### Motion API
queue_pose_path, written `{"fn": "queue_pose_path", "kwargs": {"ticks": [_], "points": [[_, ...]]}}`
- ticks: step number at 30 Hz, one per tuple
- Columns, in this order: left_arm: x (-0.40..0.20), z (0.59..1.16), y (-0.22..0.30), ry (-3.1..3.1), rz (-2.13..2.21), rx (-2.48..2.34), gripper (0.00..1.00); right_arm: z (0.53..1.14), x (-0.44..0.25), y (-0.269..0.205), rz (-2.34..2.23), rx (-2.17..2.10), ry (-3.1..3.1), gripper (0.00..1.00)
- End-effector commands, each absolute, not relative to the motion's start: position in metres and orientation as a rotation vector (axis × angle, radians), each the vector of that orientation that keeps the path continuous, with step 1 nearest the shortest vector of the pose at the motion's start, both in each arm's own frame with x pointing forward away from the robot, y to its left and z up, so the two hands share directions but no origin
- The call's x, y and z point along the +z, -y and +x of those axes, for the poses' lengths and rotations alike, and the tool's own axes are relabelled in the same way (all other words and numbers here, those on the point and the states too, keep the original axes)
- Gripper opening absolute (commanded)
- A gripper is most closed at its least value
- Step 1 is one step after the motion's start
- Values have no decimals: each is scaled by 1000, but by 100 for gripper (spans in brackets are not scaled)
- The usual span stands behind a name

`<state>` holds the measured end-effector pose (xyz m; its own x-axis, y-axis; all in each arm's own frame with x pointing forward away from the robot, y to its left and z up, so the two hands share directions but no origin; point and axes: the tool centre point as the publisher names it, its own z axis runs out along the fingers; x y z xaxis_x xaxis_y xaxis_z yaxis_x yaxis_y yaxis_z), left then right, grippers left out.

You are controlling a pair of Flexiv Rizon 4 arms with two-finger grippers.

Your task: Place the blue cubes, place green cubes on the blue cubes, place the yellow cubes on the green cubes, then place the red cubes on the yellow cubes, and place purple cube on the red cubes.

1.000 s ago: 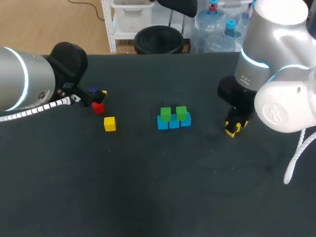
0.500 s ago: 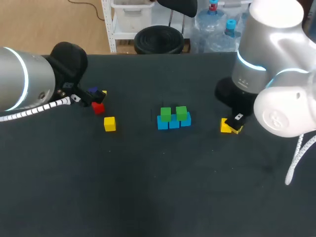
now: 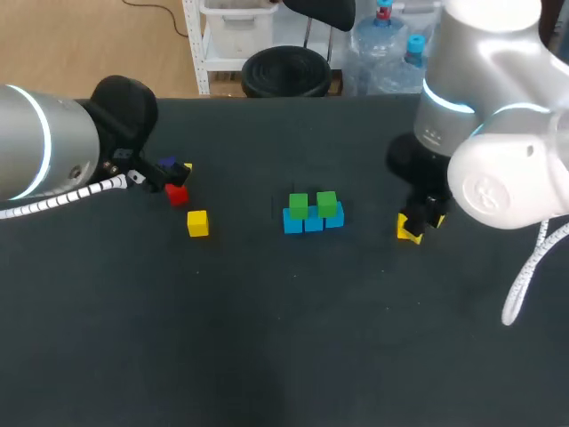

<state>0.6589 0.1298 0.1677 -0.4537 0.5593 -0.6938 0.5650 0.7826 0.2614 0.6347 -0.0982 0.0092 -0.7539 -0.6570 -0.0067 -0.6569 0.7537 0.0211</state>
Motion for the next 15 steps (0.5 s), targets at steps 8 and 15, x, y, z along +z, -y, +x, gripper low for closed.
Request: {"fn": "queue_pose_path", "kwargs": {"ticks": [8,15], "points": [[167,659,-129,-2148,828,-7,100,627,8,80,868,-90,3022,100],[167,659,-129,-2148,828,-7,100,637,3,56,660,-82,3075,100]]}}
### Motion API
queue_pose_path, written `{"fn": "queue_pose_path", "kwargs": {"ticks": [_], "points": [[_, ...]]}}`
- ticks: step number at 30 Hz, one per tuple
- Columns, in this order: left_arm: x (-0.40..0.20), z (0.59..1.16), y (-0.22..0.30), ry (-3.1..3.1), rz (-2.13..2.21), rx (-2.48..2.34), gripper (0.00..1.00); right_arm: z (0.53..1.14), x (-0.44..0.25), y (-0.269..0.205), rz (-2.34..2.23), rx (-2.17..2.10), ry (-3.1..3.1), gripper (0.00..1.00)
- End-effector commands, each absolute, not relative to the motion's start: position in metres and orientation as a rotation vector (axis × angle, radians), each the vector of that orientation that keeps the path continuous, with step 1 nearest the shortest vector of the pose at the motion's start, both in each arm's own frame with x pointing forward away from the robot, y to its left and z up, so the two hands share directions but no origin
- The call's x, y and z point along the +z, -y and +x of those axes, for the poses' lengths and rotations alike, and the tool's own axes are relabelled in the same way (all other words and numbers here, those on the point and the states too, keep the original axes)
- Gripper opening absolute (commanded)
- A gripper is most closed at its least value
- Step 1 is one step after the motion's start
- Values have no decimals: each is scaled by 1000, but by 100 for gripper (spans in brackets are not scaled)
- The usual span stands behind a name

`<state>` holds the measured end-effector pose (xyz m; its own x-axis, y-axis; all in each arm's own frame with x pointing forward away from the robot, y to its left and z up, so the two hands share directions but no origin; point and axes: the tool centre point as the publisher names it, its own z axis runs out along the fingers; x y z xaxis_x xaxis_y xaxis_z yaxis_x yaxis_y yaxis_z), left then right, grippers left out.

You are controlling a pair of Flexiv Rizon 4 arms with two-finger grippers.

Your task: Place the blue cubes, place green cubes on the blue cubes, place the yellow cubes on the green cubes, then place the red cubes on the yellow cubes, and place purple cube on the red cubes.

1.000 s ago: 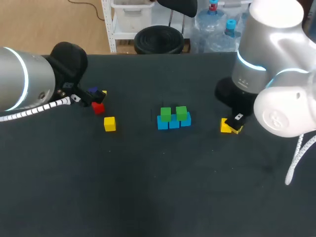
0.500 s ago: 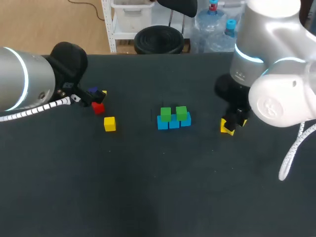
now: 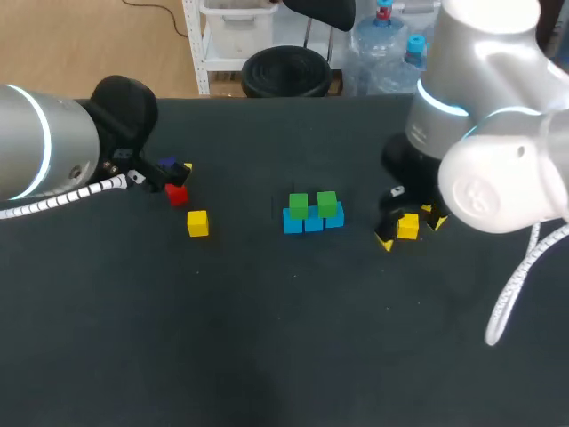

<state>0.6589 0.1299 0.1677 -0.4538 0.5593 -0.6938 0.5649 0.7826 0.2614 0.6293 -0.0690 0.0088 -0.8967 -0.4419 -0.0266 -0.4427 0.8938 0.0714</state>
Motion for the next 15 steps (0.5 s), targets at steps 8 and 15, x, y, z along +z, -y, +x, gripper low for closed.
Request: {"fn": "queue_pose_path", "kwargs": {"ticks": [8,15], "points": [[167,659,-129,-2148,828,-7,100,647,2,53,-482,-43,-3080,100],[167,659,-129,-2148,828,-7,100,649,0,58,-412,-68,-3096,100]]}}
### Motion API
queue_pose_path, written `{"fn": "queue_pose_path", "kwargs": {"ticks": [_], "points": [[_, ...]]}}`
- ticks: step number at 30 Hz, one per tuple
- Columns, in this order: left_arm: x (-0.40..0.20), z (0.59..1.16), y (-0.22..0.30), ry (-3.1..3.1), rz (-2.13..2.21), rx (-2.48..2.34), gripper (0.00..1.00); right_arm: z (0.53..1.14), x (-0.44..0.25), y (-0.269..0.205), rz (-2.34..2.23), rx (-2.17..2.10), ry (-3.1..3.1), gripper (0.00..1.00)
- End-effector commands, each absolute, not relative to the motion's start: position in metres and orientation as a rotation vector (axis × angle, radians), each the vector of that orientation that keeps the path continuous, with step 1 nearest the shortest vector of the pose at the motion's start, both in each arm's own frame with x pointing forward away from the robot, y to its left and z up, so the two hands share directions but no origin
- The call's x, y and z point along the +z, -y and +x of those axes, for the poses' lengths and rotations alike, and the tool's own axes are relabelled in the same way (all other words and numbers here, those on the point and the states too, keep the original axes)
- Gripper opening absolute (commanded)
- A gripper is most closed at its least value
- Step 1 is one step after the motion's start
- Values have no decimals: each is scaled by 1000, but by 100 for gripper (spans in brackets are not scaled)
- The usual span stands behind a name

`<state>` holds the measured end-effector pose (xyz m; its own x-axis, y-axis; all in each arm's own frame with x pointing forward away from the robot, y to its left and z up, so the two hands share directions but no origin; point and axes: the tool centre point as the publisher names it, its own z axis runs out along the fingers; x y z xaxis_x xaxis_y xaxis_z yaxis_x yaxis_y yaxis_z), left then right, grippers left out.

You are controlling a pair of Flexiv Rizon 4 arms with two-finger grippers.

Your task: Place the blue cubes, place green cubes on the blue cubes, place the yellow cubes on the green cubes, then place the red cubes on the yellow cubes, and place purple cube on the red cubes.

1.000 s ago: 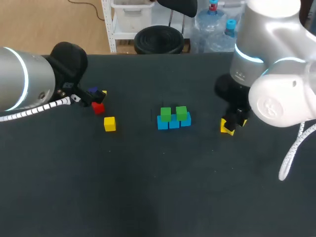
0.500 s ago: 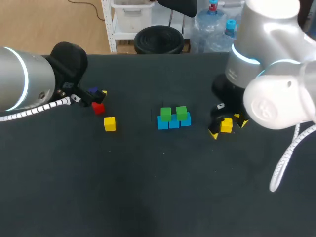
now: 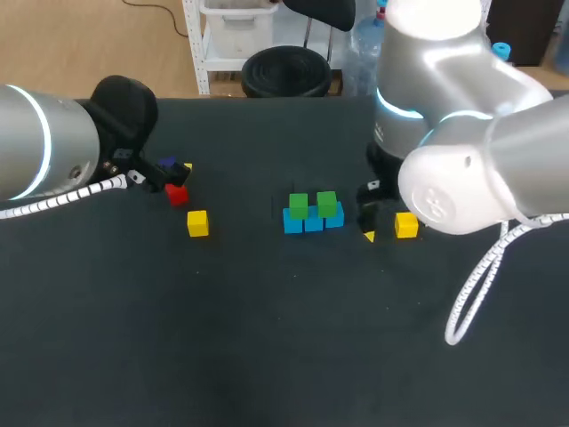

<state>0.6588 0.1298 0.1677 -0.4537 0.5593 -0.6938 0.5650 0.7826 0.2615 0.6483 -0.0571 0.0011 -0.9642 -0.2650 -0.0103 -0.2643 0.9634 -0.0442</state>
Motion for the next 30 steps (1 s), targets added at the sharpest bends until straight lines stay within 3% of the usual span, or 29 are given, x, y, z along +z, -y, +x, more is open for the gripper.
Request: {"fn": "queue_pose_path", "kwargs": {"ticks": [1,3,4,8,17,21,22,25,27,29,30], "points": [[167,659,-129,-2148,828,-7,100,649,0,59,-411,-68,-3096,100],[167,659,-129,-2148,828,-7,100,648,0,60,-412,-68,-3096,100],[167,659,-129,-2148,828,-7,100,648,0,61,-413,-68,-3095,95],[167,659,-129,-2148,828,-7,100,645,-2,67,-415,-66,-3099,53],[167,659,-129,-2148,828,-7,100,643,-7,76,-414,-54,-3119,25],[167,659,-129,-2148,828,-7,100,643,-7,79,-423,-74,-3119,2],[167,659,-129,-2148,828,-7,100,643,-7,80,-425,-77,-3120,0],[167,659,-129,-2148,828,-7,100,643,-9,83,-420,-83,-3128,0],[167,659,-129,-2148,828,-7,100,643,-9,83,-424,-57,-3134,40],[167,659,-129,-2148,828,-7,100,642,-8,82,-458,-43,-3127,100],[167,659,-129,-2148,828,-7,100,642,-8,81,-471,-48,-3119,100]]}}
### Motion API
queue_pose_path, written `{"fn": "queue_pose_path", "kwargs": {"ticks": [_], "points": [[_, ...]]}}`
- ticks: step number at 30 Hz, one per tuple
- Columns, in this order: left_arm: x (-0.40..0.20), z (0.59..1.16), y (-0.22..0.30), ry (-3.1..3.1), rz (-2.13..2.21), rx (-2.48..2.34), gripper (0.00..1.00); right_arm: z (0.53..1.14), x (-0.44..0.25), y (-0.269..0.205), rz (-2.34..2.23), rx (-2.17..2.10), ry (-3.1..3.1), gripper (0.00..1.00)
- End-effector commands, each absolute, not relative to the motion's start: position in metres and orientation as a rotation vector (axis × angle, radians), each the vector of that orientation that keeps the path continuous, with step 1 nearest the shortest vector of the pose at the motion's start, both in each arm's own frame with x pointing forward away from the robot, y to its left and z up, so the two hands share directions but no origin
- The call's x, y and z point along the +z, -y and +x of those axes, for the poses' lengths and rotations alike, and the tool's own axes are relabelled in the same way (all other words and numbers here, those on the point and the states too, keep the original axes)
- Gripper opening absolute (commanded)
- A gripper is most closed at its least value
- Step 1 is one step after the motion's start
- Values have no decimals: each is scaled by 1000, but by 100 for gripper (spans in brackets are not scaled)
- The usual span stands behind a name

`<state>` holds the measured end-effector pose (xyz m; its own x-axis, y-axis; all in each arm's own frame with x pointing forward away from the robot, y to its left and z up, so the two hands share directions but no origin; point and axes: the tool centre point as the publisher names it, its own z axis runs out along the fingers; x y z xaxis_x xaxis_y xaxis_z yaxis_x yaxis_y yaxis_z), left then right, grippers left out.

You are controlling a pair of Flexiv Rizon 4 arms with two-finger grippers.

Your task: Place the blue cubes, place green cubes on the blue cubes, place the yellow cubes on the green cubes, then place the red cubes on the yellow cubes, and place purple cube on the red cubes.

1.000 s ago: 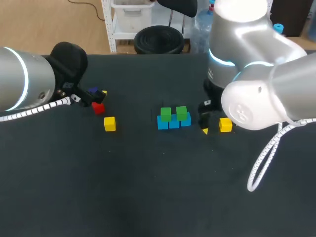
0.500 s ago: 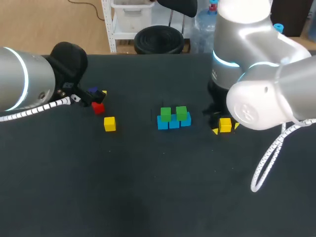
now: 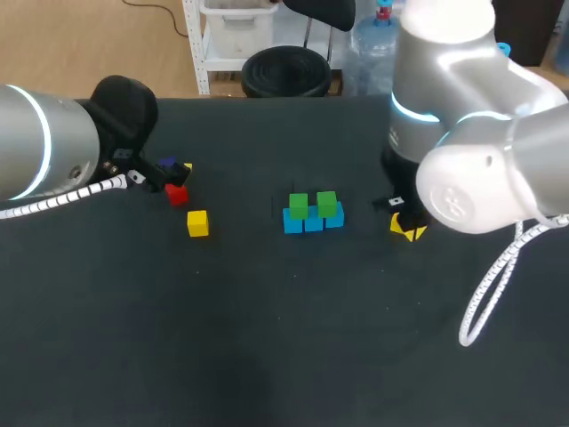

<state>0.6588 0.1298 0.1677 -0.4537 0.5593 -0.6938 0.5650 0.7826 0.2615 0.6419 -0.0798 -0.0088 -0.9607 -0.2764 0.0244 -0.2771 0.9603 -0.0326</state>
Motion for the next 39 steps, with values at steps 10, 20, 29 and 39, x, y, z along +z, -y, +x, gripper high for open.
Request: {"fn": "queue_pose_path", "kwargs": {"ticks": [10,20,29,39], "points": [[167,659,-129,-2148,828,-7,100,639,8,75,715,69,3114,81],[167,659,-129,-2148,828,-7,100,642,10,72,929,100,3082,100],[167,659,-129,-2148,828,-7,100,661,-1,78,1140,114,3031,100],[167,659,-129,-2148,828,-7,100,679,5,84,1237,72,3033,100]]}}
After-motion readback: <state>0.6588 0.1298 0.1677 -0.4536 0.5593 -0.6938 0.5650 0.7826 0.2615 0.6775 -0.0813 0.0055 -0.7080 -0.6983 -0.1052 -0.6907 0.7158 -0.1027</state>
